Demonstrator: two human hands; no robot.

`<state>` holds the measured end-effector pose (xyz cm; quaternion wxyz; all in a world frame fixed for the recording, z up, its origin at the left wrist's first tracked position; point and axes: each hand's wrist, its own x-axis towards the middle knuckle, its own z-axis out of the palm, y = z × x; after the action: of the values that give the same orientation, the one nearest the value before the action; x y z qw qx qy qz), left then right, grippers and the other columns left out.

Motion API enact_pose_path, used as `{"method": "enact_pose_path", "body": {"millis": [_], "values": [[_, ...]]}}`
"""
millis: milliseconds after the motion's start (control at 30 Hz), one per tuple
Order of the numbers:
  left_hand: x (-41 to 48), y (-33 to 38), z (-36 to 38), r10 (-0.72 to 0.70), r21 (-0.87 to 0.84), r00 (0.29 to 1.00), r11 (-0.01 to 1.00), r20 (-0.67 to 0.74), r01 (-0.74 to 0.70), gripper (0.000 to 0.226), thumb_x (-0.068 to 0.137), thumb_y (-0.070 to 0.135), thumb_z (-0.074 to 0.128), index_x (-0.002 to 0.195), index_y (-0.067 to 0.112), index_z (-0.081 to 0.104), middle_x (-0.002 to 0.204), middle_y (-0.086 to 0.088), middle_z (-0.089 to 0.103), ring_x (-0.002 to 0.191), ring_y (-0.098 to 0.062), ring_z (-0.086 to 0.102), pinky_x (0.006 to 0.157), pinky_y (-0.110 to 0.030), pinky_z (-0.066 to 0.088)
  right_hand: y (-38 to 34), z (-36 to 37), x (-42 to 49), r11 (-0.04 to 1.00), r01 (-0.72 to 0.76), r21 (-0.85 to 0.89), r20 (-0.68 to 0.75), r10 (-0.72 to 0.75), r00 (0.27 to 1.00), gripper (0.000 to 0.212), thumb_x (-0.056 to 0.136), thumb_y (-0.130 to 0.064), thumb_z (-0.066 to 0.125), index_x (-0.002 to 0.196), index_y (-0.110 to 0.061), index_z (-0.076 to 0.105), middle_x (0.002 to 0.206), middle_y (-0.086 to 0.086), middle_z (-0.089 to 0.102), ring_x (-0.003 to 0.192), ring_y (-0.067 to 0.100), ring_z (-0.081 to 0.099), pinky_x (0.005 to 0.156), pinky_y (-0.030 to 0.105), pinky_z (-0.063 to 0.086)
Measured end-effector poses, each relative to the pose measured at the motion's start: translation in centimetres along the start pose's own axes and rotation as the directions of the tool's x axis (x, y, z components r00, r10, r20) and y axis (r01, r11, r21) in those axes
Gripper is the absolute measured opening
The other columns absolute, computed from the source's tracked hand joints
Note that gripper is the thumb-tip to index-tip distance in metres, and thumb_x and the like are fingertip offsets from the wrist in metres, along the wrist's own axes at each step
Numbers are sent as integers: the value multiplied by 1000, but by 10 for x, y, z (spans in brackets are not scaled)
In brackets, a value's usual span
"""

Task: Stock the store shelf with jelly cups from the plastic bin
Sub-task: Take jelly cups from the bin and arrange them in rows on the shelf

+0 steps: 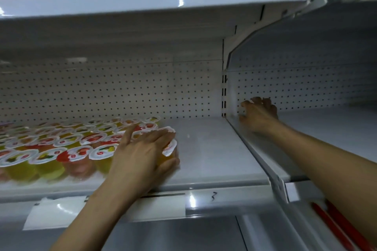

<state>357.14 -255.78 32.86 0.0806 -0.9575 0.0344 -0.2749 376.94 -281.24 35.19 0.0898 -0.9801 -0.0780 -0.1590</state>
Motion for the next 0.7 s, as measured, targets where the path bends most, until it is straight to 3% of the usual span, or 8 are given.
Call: {"method": "enact_pose_path", "body": {"millis": [100,200,300,400,467,600,700], "values": [[-1,0,-2,16,-25,1000,1000,10,-16,61,81,62,36,130,33,60,130,11,63,111,-14,66,109,-53,34,12,-2,6,997,-45,60,107,39,994,39,94,-21,49,132,-15,44,145,18,30,117,37,45,95,41,43],[-1,-1,-10,3,-78,994,997,110,6,77,76,66,15,145,42,38,149,19,43,133,-7,46,120,-44,10,11,0,9,989,31,148,139,-52,989,24,92,-16,51,115,-14,47,131,17,37,83,25,51,74,33,42],[-1,-3,-12,-6,-102,991,995,137,20,79,74,65,11,148,44,29,152,21,36,138,-4,37,122,-42,4,-6,2,5,949,177,261,108,-211,971,35,90,-25,58,124,-23,52,127,9,46,97,23,53,82,31,42],[-2,-2,-12,0,-90,991,996,130,12,62,91,60,35,150,43,25,154,20,33,140,-5,33,122,-41,3,-39,3,-6,840,326,434,107,-407,907,42,86,-26,68,126,-23,56,122,-3,56,104,14,54,84,23,41],[-5,-3,-13,-18,-84,993,996,113,28,70,88,66,42,150,42,21,156,19,30,142,-5,29,122,-42,-3,-62,7,-11,782,373,499,99,-479,872,44,84,-28,72,125,-26,58,121,-6,59,103,12,57,82,21,44],[-24,-17,-17,-123,-73,992,990,13,124,102,62,91,15,151,41,21,157,16,29,145,-5,24,119,-47,-13,-103,11,-20,681,278,678,149,-497,855,43,89,-22,65,132,-24,57,122,-10,56,113,12,55,92,24,46],[-38,-34,-13,-173,-84,985,982,-22,171,103,63,94,18,150,39,28,156,13,31,146,-9,24,117,-49,-15,-128,13,-26,566,49,823,248,-435,866,32,97,-30,49,124,-18,63,120,-5,62,112,16,58,106,33,43]]}}
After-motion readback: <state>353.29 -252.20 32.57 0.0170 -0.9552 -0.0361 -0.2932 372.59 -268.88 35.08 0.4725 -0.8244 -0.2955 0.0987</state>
